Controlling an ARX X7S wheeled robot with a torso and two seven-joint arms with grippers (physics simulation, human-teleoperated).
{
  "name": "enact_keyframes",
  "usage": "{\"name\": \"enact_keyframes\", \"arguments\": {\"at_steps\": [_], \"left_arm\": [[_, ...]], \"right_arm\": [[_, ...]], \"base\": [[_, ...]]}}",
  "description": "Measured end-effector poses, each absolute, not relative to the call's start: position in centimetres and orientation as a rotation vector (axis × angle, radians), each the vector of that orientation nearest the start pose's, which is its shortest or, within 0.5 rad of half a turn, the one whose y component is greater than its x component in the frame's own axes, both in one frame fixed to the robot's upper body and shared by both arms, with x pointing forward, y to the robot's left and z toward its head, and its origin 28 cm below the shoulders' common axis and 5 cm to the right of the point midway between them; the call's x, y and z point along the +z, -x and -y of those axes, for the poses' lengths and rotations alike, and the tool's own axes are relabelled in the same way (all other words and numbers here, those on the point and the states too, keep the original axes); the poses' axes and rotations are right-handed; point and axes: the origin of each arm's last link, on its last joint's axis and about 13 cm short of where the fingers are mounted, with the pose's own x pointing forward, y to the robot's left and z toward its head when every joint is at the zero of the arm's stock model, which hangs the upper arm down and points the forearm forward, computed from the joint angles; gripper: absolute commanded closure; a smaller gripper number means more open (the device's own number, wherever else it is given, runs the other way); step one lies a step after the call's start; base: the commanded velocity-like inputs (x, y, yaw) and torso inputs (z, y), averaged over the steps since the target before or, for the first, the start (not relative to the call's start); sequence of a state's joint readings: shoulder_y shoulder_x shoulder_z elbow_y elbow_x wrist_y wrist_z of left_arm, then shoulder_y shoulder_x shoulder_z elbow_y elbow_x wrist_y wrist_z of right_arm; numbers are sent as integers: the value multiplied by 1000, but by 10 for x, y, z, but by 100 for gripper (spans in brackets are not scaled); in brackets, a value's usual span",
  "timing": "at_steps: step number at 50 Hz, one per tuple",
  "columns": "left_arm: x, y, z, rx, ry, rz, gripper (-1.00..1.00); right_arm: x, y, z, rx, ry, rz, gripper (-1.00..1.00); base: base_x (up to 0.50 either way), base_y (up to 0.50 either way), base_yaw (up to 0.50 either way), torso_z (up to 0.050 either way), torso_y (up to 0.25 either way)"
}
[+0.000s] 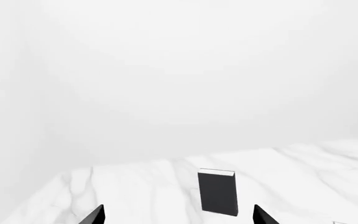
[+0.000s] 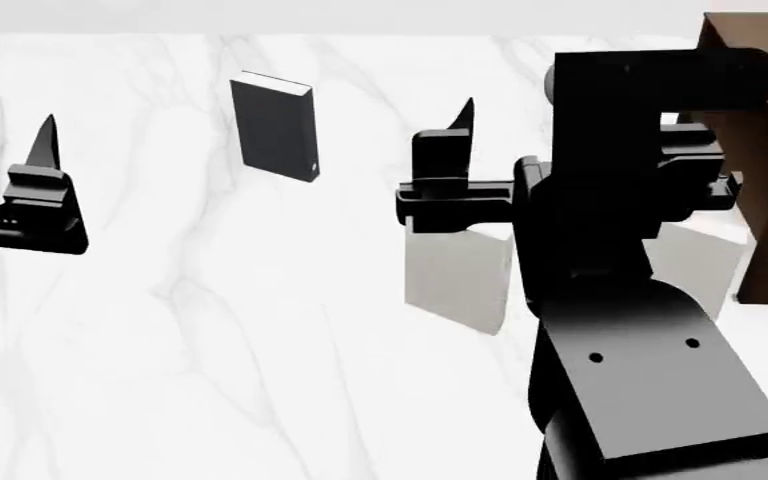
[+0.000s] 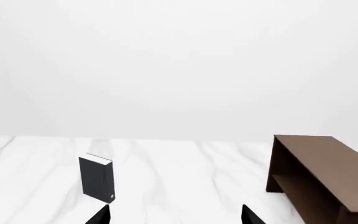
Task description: Pick up the book on the left and place it on top of the shelf.
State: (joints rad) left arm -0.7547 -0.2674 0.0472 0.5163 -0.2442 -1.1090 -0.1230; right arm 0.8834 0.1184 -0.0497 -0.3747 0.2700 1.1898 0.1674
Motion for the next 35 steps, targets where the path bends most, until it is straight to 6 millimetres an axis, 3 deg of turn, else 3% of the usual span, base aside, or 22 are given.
{"name": "enact_keyframes", "arguments": {"at_steps": [35], "left_arm": [[250,-280,-248,43,-151,153,-100]], "right_arm": [[262,-306,97,59,43,34,-100]], "base": [[500,0,0,0,1]]}}
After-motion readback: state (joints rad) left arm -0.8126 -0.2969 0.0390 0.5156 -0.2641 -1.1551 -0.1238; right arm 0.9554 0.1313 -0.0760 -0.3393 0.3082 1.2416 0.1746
